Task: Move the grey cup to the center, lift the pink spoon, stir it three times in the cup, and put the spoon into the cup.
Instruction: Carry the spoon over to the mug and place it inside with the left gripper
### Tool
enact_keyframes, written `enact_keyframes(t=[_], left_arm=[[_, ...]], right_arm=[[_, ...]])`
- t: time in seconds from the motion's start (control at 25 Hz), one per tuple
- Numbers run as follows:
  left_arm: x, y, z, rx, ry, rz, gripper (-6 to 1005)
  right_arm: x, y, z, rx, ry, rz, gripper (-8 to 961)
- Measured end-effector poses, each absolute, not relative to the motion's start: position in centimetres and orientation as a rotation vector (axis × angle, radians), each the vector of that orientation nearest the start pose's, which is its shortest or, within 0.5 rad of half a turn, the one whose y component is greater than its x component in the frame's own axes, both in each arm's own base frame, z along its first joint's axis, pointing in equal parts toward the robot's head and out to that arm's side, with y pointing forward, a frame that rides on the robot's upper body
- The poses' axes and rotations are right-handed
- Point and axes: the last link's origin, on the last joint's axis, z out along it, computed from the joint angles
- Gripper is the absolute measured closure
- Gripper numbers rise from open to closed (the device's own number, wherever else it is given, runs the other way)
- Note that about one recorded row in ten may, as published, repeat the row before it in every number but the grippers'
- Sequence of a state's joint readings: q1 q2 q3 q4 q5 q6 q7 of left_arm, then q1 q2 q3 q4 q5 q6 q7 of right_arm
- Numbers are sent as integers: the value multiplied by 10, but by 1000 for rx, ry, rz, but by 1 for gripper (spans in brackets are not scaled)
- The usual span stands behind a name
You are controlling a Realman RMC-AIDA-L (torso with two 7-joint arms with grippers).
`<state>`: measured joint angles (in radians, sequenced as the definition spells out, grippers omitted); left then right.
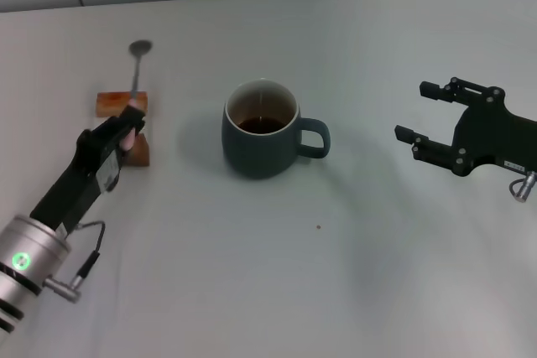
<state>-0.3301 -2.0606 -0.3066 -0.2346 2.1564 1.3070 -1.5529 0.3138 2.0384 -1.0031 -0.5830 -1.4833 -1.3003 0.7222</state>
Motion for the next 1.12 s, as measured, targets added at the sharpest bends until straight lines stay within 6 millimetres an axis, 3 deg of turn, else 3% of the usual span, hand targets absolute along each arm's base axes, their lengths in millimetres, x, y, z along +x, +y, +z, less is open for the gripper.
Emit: enact_keyframes(t=[0.56, 0.88, 1.12], left_arm=[[-302, 301, -2, 2448, 1727, 1694, 864], [-287, 329, 32, 2948, 1340, 1193, 864], [-258, 341, 49, 3189, 889, 764, 863]], right_arm=[[306, 313, -4, -2387, 102, 541, 271], [306, 314, -7, -2377, 118, 536, 271], [308, 317, -8, -2364, 131, 515, 271]])
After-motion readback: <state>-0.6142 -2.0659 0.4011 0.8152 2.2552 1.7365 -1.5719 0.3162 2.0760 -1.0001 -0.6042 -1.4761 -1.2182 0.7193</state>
